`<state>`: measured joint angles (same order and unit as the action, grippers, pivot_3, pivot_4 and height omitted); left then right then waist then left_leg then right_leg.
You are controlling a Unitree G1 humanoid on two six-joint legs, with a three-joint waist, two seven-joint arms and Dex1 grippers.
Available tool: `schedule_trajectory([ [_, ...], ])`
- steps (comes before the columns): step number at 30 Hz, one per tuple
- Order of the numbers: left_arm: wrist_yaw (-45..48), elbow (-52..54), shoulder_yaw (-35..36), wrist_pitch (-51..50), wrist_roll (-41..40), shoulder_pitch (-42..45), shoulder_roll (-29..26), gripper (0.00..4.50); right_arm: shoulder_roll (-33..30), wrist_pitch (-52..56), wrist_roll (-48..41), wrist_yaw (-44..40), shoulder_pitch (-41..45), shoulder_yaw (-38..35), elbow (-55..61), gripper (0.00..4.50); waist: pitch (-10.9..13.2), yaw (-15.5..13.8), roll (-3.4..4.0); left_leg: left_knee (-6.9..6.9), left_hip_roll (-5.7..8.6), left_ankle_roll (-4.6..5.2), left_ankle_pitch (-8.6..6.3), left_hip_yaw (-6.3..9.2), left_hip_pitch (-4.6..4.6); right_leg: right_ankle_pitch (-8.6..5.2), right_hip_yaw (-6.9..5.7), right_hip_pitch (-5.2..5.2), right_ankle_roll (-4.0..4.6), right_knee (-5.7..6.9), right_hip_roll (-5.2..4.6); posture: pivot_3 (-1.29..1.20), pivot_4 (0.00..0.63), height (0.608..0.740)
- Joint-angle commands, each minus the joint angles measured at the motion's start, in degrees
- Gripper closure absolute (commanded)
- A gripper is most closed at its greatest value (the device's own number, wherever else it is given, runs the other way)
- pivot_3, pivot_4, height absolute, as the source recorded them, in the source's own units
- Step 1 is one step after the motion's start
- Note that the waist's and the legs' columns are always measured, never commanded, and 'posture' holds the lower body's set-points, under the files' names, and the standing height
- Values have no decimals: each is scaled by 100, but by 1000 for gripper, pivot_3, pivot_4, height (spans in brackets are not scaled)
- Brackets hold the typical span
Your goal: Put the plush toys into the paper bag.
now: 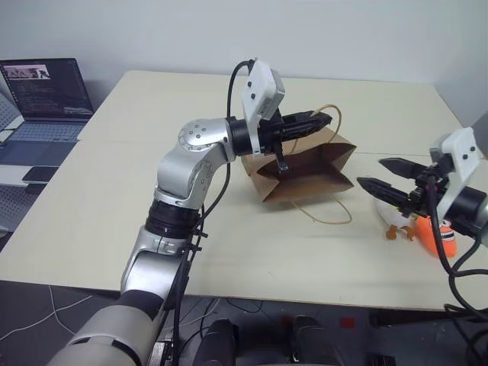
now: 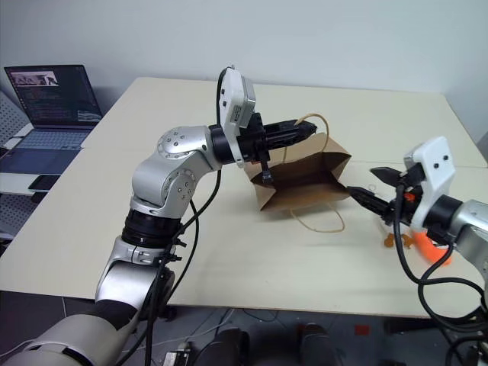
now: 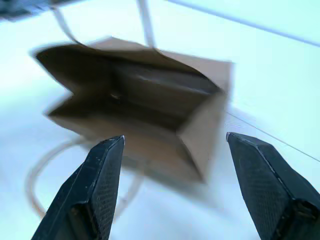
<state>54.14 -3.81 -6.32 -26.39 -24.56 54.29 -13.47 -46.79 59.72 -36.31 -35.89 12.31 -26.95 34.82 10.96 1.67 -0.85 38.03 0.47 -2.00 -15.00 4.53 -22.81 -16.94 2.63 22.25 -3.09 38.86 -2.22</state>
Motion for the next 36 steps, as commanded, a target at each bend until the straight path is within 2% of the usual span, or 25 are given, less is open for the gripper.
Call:
schedule_trajectory([
  [1, -74, 418, 11, -131, -186, -87, 72, 4500, -135, -844, 899, 346, -225, 324, -492, 1103, 0, 19, 0, 0, 0, 0, 0, -6, 2, 0, 3, 0, 0, 0, 0, 0, 150, 740],
  [5, -149, 540, -86, -160, -162, -203, 152, 4500, -99, -1533, 1645, 590, -441, 861, -1192, 1103, 0, 6, 0, 4, 0, 0, 1, -12, 9, 0, 14, -1, 0, 6, 0, 0, 150, 740],
  [12, -207, 579, -125, -119, -128, -272, 174, 4500, 125, -1724, 2117, 913, -526, 1057, -1967, 1103, 0, 4, 0, 5, -1, -1, 2, -11, 7, 0, 12, -1, 0, 8, -1, 0, 150, 740],
  [19, -208, 567, -103, -96, -140, -290, 127, 4500, 452, -1017, 1743, 855, -361, 1002, -2217, 1103, 0, 4, 0, 5, -1, -2, 3, -9, 8, 0, 11, -3, 0, 8, -1, 0, 150, 740],
  [22, -206, 558, -95, -91, -145, -284, 120, 4500, 516, -647, 1585, 835, -241, 977, -2277, 1684, 0, 0, 1, 6, -1, -2, 3, -9, 8, 0, 11, -4, 0, 8, -2, 0, 150, 740],
  [25, -197, 532, -58, -99, -165, -257, 100, 4500, 489, -672, 1610, 812, -184, 1028, -2346, 2796, -1, -1, 0, 8, -1, -2, 3, -8, 8, 0, 10, -5, 0, 8, -2, 0, 150, 740],
  [30, -174, 548, -25, -151, -203, -287, 32, 4500, 366, -800, 1540, 738, -21, 886, -2054, 4402, 0, -1, 1, 8, -1, -2, 3, -9, 8, 0, 9, -5, 0, 8, -2, 0, 150, 740],
  [32, -122, 591, -14, -187, -259, -328, -14, 4500, 140, -731, 1387, 529, 17, 775, -1720, 4479, 0, 0, 2, 8, -1, -2, 3, -9, 7, 0, 10, -5, 0, 8, -2, 0, 150, 740],
  [36, 65, 718, -68, -220, -381, -481, -120, 4500, -200, 277, 359, 205, 436, 170, -883, 4479, -2, 18, 7, 5, -2, -2, 3, -5, 6, 0, 9, -1, 0, 8, 0, 0, 150, 740],
])
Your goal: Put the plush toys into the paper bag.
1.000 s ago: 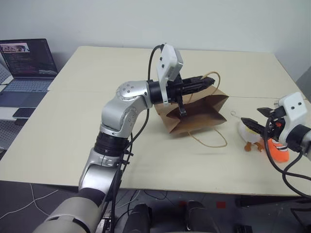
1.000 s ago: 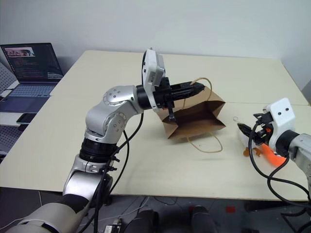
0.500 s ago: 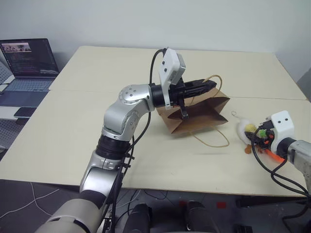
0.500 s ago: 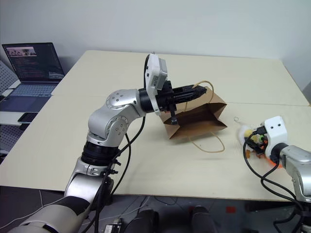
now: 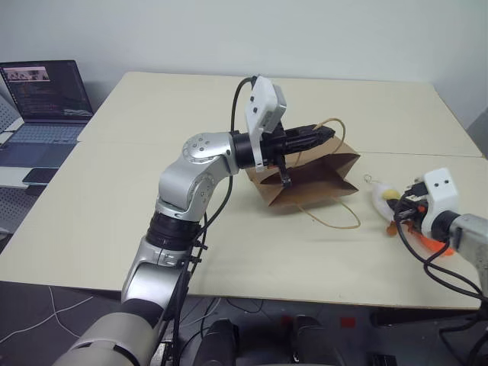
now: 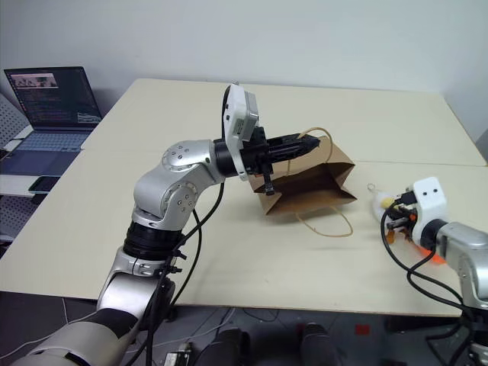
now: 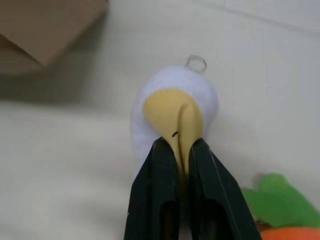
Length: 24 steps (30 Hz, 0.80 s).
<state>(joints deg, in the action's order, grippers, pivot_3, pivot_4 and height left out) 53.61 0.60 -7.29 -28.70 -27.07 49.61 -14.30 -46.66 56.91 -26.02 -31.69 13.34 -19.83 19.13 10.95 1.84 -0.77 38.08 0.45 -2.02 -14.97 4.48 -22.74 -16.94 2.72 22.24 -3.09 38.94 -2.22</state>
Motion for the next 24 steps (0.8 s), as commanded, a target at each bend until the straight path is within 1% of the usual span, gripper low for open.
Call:
schedule_trajectory([
  [1, 132, 269, 11, 37, -111, -39, -50, 4500, -250, 876, -986, -254, 482, -712, 833, 4479, 0, 0, 0, 0, 0, 0, 0, 3, 2, 0, -1, -1, 0, 0, 1, 0, 150, 740],
  [5, 34, 133, 85, 55, -110, 4, 41, 4500, -538, 2046, -2213, -508, 818, -1260, 1368, 4479, 0, -33, -1, 1, -1, 0, 0, 7, -2, 0, -14, -4, 0, -1, 3, 0, 150, 740],
  [7, 4, 54, 118, 90, -96, 50, 69, 4500, -583, 2494, -2758, -513, 950, -1455, 1523, 4479, 0, -48, -1, 2, -1, 0, 0, 9, -8, 0, -11, -5, 0, -3, 2, 0, 150, 740],
  [9, 4, -4, 134, 120, -81, 80, 85, 4500, -637, 2783, -3199, -496, 1006, -1530, 1679, 4479, 0, -52, -1, 4, -1, 1, 0, 8, -9, 0, -8, -6, 0, -4, -2, 0, 150, 740],
  [13, 0, -64, 127, 162, -54, 103, 103, 4500, -665, 2908, -3708, -305, 1118, -1476, 1785, 4479, 0, -48, -1, 6, 0, 1, 0, 4, -10, 0, -5, -5, 0, -5, -3, 0, 150, 740],
  [15, -9, -45, 119, 146, -74, 113, 122, 4500, -292, 2925, -3840, 140, 1235, -1281, 1796, 4479, -2, -42, -4, 5, 0, 1, 0, 4, -9, 0, -6, -5, 0, -5, -2, 0, 150, 740],
  [17, -26, -21, 107, 130, -89, 121, 145, 4500, -3, 2827, -3772, 479, 1201, -941, 1893, 4479, -2, -22, -4, 5, 0, 1, 0, 3, -8, 0, -5, -5, 0, -4, 2, 0, 150, 740],
  [21, -28, 33, 113, 73, -134, 141, 179, 4500, 677, 2592, -3267, 1266, 1223, -302, 1736, 4479, -2, -17, -4, 3, 0, 2, 1, 4, -9, 0, -4, 1, 0, 1, 4, 0, 150, 740],
  [24, -11, 129, 137, -32, -227, 147, 178, 4500, 1012, 2373, -2968, 1585, 1261, 33, 1607, 4479, -2, -18, -4, 3, -1, 2, 1, 6, -10, 0, -4, 2, 0, 0, 3, 0, 150, 740],
])
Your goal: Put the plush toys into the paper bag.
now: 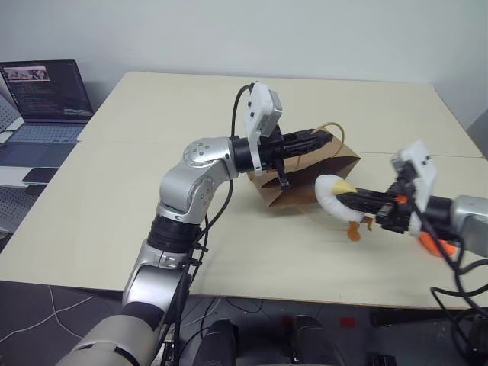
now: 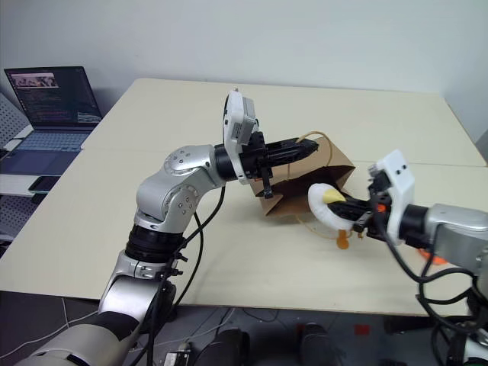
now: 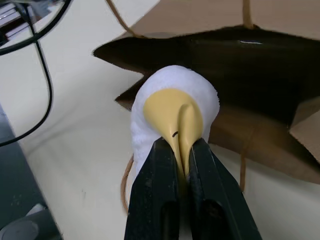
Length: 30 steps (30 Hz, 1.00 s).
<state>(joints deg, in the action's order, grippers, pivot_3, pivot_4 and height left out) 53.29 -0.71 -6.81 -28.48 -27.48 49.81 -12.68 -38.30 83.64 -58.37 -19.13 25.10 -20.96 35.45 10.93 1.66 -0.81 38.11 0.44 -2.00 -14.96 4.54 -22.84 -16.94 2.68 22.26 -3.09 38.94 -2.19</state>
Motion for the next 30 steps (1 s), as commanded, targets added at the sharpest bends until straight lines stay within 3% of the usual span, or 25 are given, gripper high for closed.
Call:
schedule_trajectory([
  [1, 41, 317, 84, -108, -231, 111, -4, 4500, 303, -356, 340, 422, 118, 228, -83, 4479, 0, 0, 0, 0, 0, 0, 0, 0, 0, 0, 0, 0, 0, 0, -1, 0, 150, 740],
  [13, -38, 893, 17, -638, -610, -154, -1, 4500, 1852, -738, 1109, 1478, 601, 717, -869, 4479, -1, 17, 2, -1, 0, 0, 0, 8, 2, 0, 2, 3, 0, 2, 0, 0, 150, 740],
  [18, -109, 906, -14, -640, -586, -183, 8, 4500, 2276, -1008, 1415, 1712, 616, 914, -863, 2853, -1, 17, 2, -5, -1, 0, 0, 8, 0, 0, -2, 4, 0, 4, 0, 0, 150, 740],
  [20, -136, 870, -4, -629, -570, -174, 6, 4500, 2270, -1096, 1520, 1717, 569, 993, -778, 2174, -1, 17, 2, -5, 0, 0, 0, 9, 0, 0, -1, 4, 0, 3, 0, 0, 150, 740],
  [23, -159, 835, -20, -606, -553, -184, 3, 4500, 2205, -1053, 1516, 1646, 572, 975, -669, 1584, -1, 18, 2, -4, 1, 0, 0, 9, 1, 0, 1, 4, 0, 2, -1, 0, 150, 740],
  [27, -156, 751, -78, -508, -476, -194, 35, 4500, 2210, -856, 1360, 1671, 711, 757, -696, 193, -1, 17, 2, -4, 1, 0, 0, 8, 1, 0, -1, 4, 0, 2, 0, 0, 150, 740],
  [30, -134, 701, -101, -442, -433, -179, 42, 4500, 1640, -1025, 1779, 1437, 715, 1374, -588, 27, -1, 18, 3, -4, 2, 0, 0, 7, 1, 0, 0, 4, 0, 2, -1, 0, 150, 740],
])
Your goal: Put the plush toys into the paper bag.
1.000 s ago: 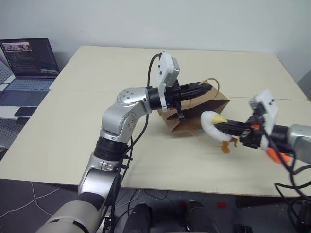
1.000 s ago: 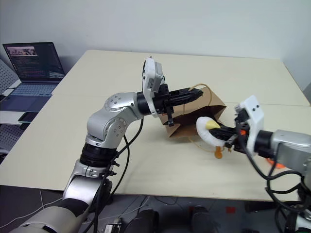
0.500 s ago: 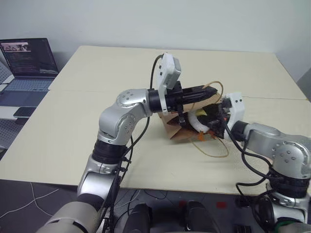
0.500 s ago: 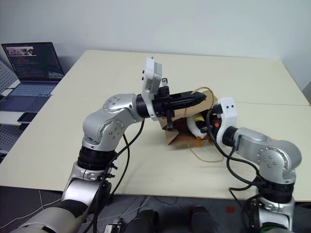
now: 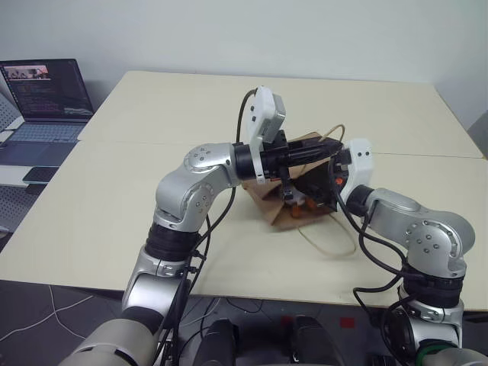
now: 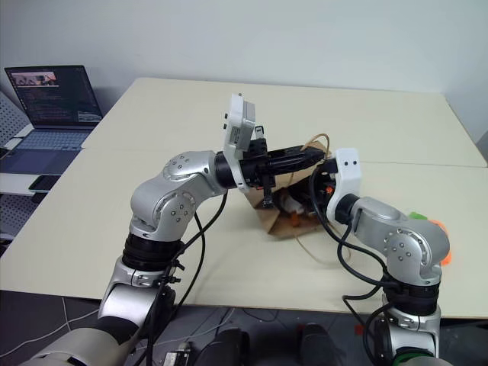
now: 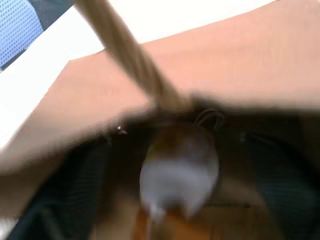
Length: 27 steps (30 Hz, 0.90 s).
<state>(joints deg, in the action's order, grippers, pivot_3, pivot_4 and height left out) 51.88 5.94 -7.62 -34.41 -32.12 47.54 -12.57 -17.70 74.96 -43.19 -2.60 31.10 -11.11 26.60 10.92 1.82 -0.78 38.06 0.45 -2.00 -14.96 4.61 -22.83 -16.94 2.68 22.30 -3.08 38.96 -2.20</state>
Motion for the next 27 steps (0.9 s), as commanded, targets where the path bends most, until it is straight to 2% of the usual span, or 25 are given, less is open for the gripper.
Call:
schedule_trajectory([
  [1, 10, 18, -23, 167, 40, 56, 35, 4500, -585, -226, 349, -308, 99, 537, 331, 27, 0, 1, 0, 0, 1, 0, 0, -1, 0, 0, 0, 0, 0, -1, 0, 0, 150, 740],
  [6, 5, -150, -53, 334, 163, 107, 69, 4500, -1129, -59, -64, -1013, 34, 313, 602, 27, 0, -4, 0, -1, 1, 0, 0, -2, -1, 0, -5, 0, 0, -2, 3, 0, 150, 740],
  [9, -39, -215, -84, 393, 235, 119, 123, 4500, -1708, 298, -749, -1596, 96, -347, 698, 27, 0, -12, 0, -1, 1, 0, 0, -1, -4, 0, -4, -2, 0, -4, 1, 0, 150, 740],
  [13, -73, -248, -120, 446, 310, 74, 187, 4500, -3164, 226, -1210, -2733, -320, -1253, 758, 27, 1, -67, 0, 1, 1, 1, 0, 1, -10, 0, -1, -5, 0, -10, -4, 0, 150, 740],
  [16, -97, -263, -128, 489, 350, 35, 227, 4500, -3925, -326, -874, -3326, -1069, -1878, 678, 27, 1, -84, -3, -2, 3, 2, -1, -1, -11, 0, -5, -12, 0, -25, -3, 0, 150, 740],
  [19, -146, -269, -124, 522, 355, 21, 284, 4500, -4347, -1103, -77, -3693, -2141, -2343, 545, 27, 1, -93, -3, -2, 4, 2, -1, -6, -9, 0, -3, -11, 0, -26, -1, 0, 150, 740],
  [22, -155, -282, -130, 558, 378, 23, 333, 4500, -4441, -1738, 678, -3858, -3133, -2566, 231, 27, 1, -79, -4, 0, 3, 2, -1, -14, -5, 0, 6, -12, -1, -23, -1, 0, 150, 740],
  [27, -95, -281, -215, 657, 450, -9, 370, 4500, -4374, -2595, 1623, -3892, -4029, -2562, -661, 27, 2, -72, -5, 7, 4, 1, 1, -20, 5, -1, 16, -17, -1, -9, -1, 0, 150, 740],
])
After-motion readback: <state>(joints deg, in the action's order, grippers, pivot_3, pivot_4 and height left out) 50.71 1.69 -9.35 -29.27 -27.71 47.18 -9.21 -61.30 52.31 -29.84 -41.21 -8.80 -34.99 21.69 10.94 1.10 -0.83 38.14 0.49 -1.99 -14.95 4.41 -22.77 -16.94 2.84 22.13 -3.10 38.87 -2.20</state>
